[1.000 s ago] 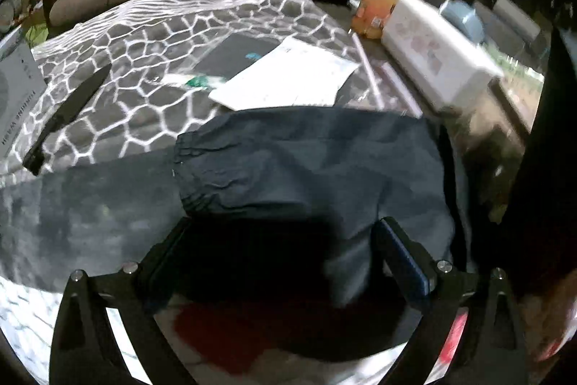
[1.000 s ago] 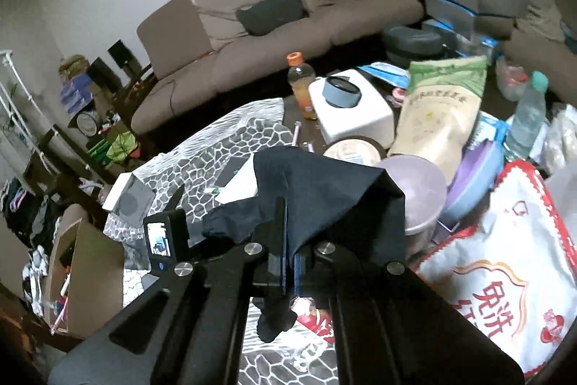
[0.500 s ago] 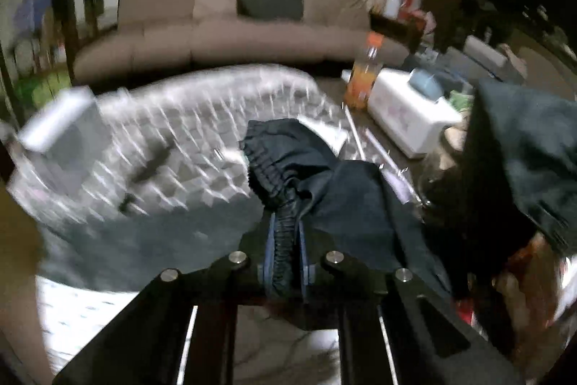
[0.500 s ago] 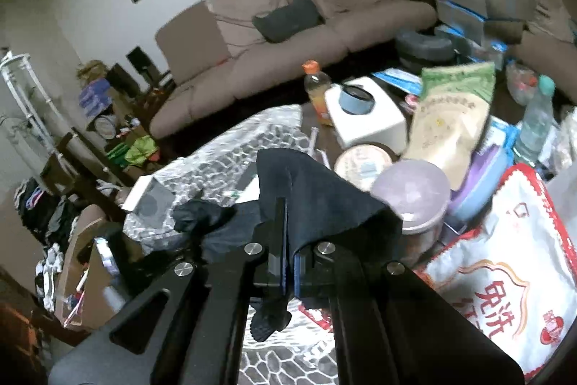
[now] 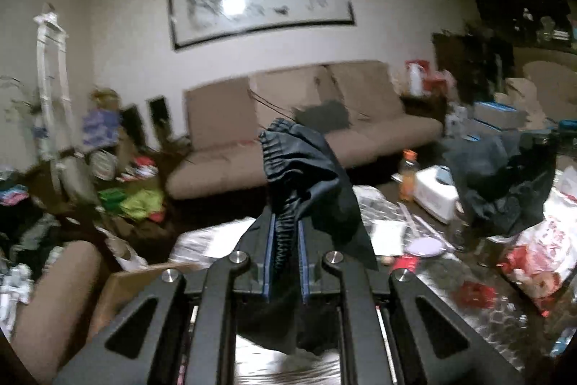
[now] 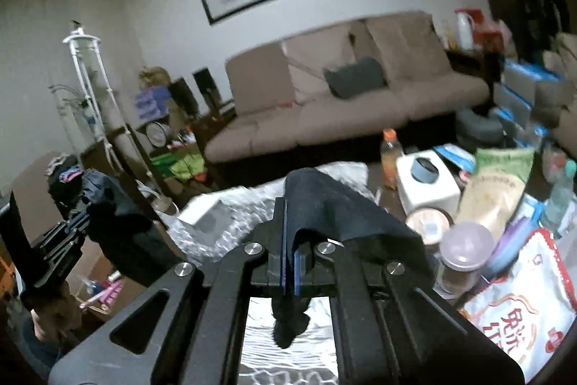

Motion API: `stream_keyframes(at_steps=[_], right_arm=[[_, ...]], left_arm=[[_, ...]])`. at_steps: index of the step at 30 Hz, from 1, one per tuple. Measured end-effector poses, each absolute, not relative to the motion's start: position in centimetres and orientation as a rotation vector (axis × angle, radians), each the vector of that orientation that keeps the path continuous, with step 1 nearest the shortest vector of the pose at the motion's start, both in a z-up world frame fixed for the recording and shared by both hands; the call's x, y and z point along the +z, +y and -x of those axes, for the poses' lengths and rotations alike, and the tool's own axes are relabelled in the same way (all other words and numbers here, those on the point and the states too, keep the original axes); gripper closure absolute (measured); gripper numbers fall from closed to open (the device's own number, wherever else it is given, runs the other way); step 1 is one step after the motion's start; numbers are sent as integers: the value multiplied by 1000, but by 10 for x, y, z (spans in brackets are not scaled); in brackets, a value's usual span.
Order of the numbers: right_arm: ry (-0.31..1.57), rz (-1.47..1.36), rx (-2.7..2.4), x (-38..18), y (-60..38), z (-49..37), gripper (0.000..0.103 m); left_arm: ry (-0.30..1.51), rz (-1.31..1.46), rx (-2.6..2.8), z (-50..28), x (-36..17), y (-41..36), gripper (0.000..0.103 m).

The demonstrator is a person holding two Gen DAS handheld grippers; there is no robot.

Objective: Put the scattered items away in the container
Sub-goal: 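Lift the black cloth with both tools and carry it toward the box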

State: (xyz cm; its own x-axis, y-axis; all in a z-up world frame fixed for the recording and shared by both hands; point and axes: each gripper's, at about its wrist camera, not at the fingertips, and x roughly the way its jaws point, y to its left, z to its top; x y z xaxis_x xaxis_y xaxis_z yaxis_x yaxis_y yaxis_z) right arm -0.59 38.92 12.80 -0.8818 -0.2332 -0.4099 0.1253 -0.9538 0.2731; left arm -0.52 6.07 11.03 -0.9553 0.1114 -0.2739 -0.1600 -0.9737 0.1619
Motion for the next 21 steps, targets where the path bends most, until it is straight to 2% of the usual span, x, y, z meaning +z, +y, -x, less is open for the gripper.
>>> stream_keyframes(at_steps=[9, 14, 18, 21], right_arm=[[-199, -477, -2878, 179, 322, -37, 100], [-92, -333, -2900, 201, 284, -64, 100], [40, -191, -2968, 190, 250, -70, 100], [18, -210, -2977, 177, 239, -58, 100]], left_arm=[[32, 250, 3033, -16, 143, 2, 93], [67, 138, 3103, -32, 143, -6, 92], [51, 179, 3109, -28, 135, -14, 93], [30, 225, 3110, -22, 132, -20, 92]])
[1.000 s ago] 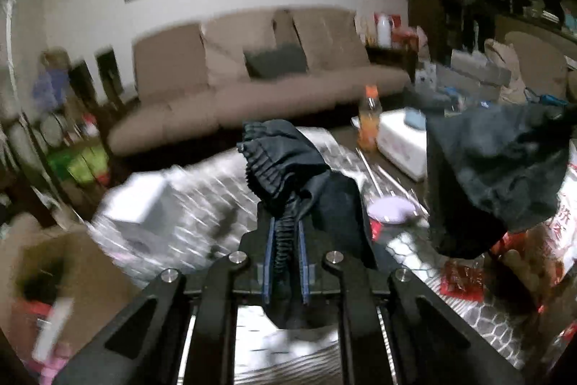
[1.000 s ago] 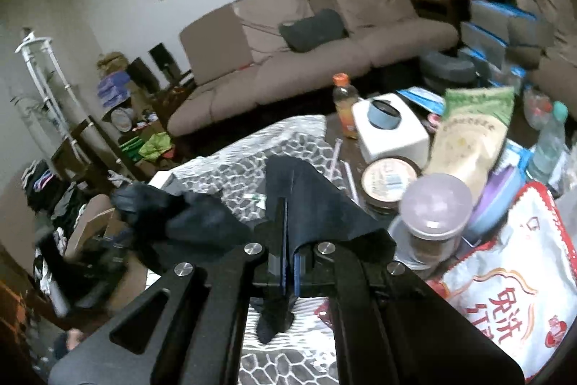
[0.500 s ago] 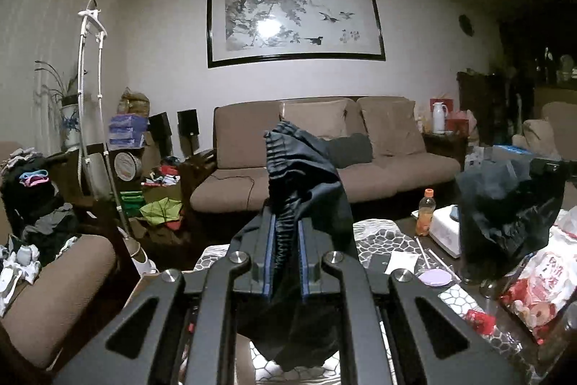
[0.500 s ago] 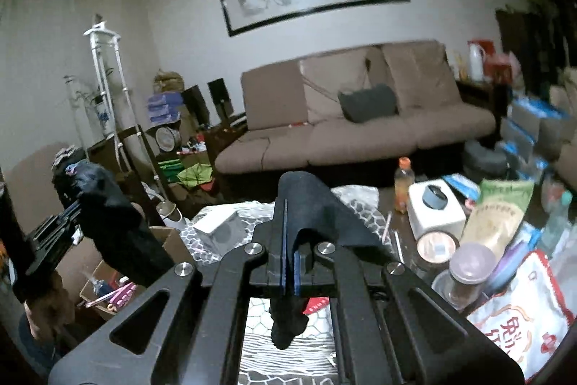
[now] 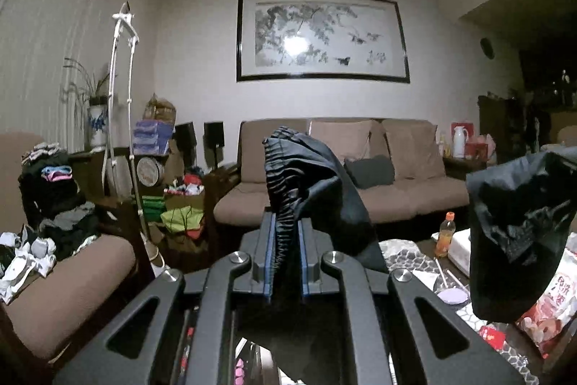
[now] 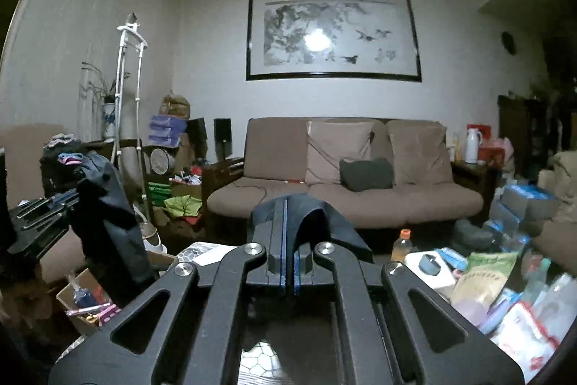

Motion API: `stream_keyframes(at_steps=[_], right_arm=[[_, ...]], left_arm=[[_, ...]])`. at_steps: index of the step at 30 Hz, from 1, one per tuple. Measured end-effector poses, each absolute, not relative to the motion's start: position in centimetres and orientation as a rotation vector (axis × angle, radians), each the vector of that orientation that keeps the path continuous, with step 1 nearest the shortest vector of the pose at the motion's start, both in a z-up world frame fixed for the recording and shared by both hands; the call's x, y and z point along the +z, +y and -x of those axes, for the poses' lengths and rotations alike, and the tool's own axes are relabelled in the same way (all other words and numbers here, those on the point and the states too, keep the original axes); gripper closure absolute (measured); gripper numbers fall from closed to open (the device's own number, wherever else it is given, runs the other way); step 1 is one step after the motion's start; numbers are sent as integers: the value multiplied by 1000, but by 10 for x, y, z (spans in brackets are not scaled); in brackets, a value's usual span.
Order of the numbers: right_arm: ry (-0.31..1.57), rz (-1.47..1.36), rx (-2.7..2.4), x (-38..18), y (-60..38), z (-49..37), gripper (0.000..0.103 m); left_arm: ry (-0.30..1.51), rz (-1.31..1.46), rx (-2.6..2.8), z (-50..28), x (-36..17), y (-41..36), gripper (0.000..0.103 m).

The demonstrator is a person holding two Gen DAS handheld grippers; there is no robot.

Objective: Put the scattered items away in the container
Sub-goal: 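Lift the black cloth with both tools and carry it toward the box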

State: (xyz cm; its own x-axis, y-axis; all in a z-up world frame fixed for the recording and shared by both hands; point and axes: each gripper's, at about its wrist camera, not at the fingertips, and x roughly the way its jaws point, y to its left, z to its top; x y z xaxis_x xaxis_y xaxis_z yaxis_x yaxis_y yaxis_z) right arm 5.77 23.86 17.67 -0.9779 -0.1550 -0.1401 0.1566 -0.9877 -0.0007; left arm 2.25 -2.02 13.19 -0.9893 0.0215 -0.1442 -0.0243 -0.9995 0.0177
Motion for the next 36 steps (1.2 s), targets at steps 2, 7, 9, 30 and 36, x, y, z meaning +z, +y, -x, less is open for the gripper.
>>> stream_keyframes(at_steps=[2, 7, 9, 30, 36], right_arm=[[-11, -246, -2962, 172, 234, -49, 100], [4, -262, -2964, 173, 229, -44, 100], [16, -271, -2974, 173, 231, -45, 100], [12, -338, -2940, 169, 236, -44, 100], [22, -345, -2913, 167, 225, -42, 100]], left_arm=[[19, 245, 3106, -21, 131, -23, 93], [53, 245, 3098, -27, 132, -20, 92], [61, 254, 3090, -27, 131, -18, 92], [-32, 192, 3257, -50, 174, -123, 92], [77, 111, 3274, -101, 200, -134, 92]])
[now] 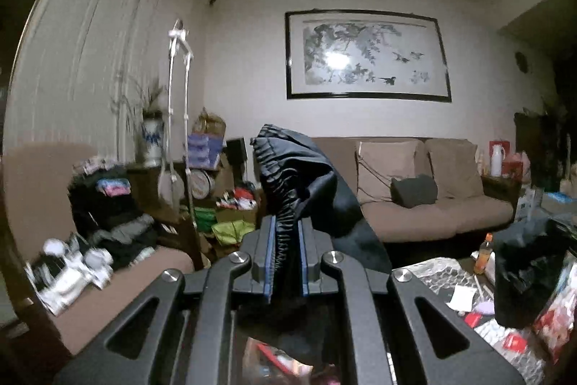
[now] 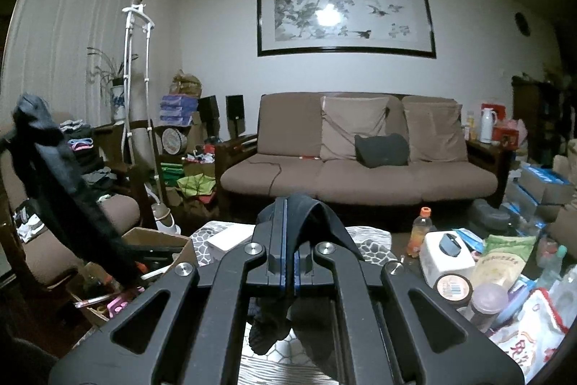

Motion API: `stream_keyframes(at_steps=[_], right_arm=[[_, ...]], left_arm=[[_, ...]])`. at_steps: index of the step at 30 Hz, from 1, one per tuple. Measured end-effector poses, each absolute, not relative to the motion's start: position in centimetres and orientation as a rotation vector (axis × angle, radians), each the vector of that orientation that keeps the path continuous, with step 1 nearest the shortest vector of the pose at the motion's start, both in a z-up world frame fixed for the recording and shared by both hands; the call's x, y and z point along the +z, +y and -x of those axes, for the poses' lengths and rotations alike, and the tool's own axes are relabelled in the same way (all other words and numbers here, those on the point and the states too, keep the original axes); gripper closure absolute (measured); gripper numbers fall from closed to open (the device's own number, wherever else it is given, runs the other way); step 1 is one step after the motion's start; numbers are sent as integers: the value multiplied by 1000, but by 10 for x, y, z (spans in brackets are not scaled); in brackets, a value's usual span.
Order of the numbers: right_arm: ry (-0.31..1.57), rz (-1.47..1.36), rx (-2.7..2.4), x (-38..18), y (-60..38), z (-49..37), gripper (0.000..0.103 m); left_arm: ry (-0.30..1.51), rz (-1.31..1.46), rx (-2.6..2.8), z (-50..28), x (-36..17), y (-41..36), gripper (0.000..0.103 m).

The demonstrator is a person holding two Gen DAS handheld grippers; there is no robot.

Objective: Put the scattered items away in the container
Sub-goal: 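Lift the black cloth with both tools and carry it toward the box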

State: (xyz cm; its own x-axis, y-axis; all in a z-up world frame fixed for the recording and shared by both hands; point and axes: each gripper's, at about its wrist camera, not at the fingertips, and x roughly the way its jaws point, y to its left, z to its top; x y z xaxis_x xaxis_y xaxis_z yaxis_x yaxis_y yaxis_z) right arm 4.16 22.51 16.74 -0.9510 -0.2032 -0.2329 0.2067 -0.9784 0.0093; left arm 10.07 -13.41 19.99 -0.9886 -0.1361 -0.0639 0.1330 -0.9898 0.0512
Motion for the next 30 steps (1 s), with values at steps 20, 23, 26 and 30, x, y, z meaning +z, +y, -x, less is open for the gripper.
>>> stream_keyframes(at_steps=[20, 23, 26, 30], right_arm=[[91, -364, -2820, 163, 182, -43, 100], [97, -386, -2814, 159, 183, -38, 100], [101, -411, -2809, 153, 185, -33, 100], [100, -436, -2798, 147, 188, -28, 100]], left_arm=[[-56, -379, -2902, 7, 144, -175, 92], [-40, -360, -2914, 20, 151, -175, 92], [-46, -465, -2913, 44, 138, -170, 92], [-106, -601, -2881, 80, 103, -161, 92]])
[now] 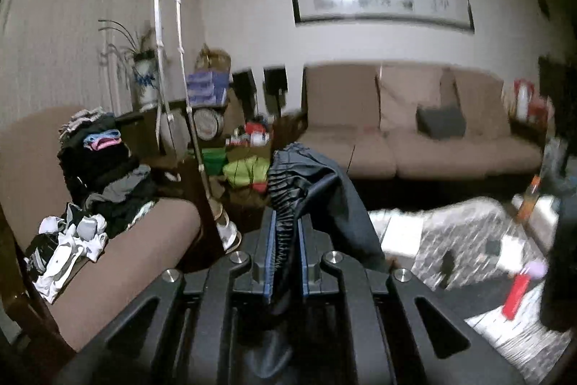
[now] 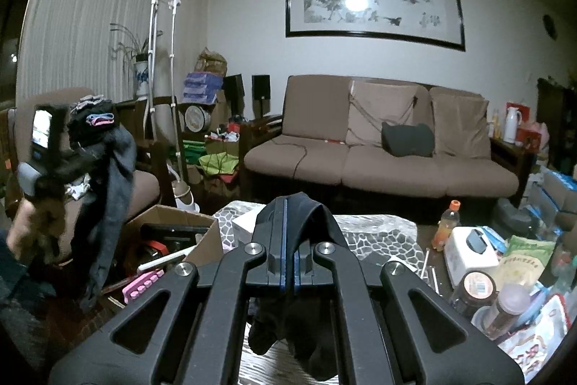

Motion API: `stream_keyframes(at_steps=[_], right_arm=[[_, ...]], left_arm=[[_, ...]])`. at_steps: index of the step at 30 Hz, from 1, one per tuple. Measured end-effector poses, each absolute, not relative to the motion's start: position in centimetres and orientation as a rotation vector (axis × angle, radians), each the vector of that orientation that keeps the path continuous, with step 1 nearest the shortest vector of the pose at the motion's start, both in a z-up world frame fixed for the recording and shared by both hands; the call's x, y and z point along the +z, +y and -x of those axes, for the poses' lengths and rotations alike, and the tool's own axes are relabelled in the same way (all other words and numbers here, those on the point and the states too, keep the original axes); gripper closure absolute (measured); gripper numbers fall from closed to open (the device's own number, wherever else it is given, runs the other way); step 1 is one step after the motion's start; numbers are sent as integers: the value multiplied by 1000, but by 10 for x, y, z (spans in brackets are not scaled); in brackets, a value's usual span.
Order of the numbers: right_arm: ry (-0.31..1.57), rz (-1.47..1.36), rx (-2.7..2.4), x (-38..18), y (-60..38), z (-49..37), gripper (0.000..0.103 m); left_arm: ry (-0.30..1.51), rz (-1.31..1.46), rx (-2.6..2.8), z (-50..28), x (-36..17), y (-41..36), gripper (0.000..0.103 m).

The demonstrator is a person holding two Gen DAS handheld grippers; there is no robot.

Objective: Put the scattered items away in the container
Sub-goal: 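Lift the black cloth with both tools and carry it toward the box, then lower the black cloth into the cardboard box with both tools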

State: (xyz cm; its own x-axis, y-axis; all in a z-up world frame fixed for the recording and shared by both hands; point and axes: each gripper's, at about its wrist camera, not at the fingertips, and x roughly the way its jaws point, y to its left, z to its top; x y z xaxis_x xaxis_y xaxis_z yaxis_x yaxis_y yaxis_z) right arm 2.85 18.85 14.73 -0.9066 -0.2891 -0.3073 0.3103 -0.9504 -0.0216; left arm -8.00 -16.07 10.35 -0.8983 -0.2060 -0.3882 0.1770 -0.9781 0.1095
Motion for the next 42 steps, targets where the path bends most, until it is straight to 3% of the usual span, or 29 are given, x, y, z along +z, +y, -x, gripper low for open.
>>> stream_keyframes(at_steps=[8, 11, 13, 14, 15, 20, 28, 33, 37, 42], right_arm=[[75, -432, -2747, 150, 189, -34, 100], [87, -433, -2715, 149, 184, -36, 100], [93, -439, -2702, 147, 182, -35, 100], [94, -443, -2697, 146, 180, -34, 100], [96, -447, -2691, 145, 179, -33, 100], [85, -429, -2632, 147, 170, -37, 100], [54, -406, -2385, 163, 128, -60, 100], [85, -409, -2243, 179, 79, -65, 100], [126, -450, -2257, 173, 29, -36, 100], [133, -611, -2288, 131, -36, 44, 100]], left_arm=[[-193, -808, -2782, 142, 54, -155, 92], [-266, -839, -2779, 136, 56, -146, 84], [-313, -809, -2775, 124, 67, -140, 43], [-321, -766, -2781, 116, 74, -138, 10], [-302, -684, -2802, 103, 83, -139, 0], [-127, -594, -2880, 62, 123, -155, 0], [-214, -512, -2845, 7, 139, -180, 0], [-75, -513, -2816, -2, 147, -229, 0], [62, -502, -2828, -9, 151, -260, 0], [74, -551, -2839, -1, 140, -270, 0]])
